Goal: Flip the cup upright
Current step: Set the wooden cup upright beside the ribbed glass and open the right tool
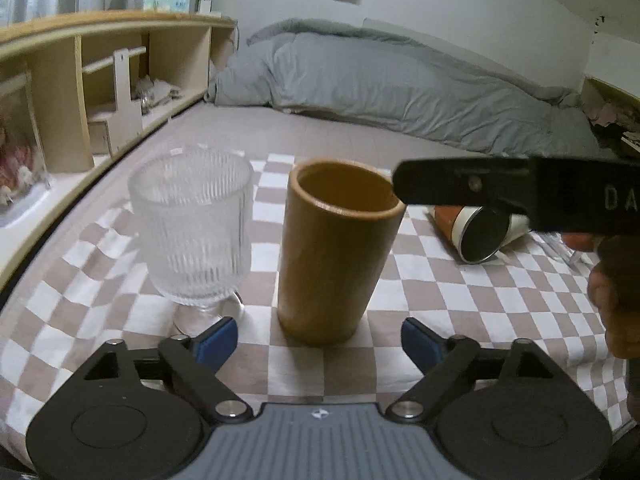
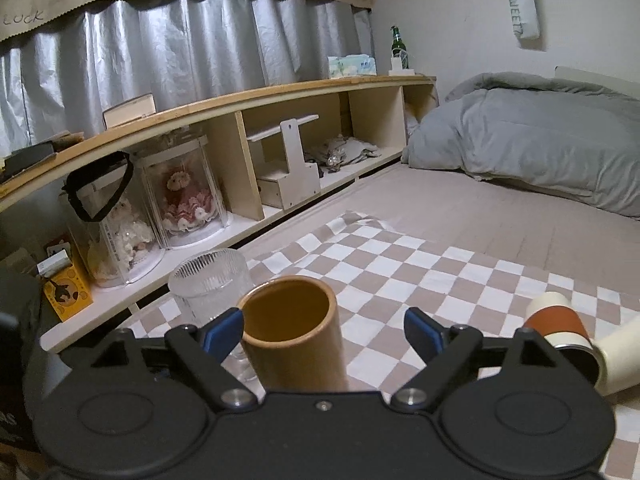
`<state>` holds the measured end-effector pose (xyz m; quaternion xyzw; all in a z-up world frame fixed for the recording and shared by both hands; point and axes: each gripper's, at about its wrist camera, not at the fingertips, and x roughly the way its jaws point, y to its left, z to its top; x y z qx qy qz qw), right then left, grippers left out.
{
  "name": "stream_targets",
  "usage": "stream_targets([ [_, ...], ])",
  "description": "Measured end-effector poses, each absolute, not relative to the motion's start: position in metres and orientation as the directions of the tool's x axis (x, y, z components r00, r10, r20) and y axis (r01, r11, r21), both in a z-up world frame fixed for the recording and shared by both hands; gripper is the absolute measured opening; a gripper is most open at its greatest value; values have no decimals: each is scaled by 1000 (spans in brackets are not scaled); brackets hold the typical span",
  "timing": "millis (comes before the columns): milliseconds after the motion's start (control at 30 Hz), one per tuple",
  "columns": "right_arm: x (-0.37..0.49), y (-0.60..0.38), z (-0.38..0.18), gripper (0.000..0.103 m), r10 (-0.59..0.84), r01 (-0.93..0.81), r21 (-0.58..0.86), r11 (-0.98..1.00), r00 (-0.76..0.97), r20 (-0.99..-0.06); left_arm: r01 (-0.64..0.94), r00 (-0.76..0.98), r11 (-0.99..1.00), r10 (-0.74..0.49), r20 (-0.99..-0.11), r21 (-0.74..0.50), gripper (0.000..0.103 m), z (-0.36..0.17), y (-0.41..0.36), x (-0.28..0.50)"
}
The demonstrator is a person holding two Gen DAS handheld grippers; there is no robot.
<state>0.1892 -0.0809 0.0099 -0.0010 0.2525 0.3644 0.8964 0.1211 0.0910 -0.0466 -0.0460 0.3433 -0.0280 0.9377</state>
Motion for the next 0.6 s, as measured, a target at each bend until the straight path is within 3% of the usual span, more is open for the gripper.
stream_targets([
  [167,173,-92,20,102,641,-643,162,748,638,-427,23,800,998,-53,-598,-57,99,-32,86,105],
  [600,129,-132,39,103,567,-569,109,815,743,-356,-21,859,1000,14,-511,-7,103,-4,78,62],
])
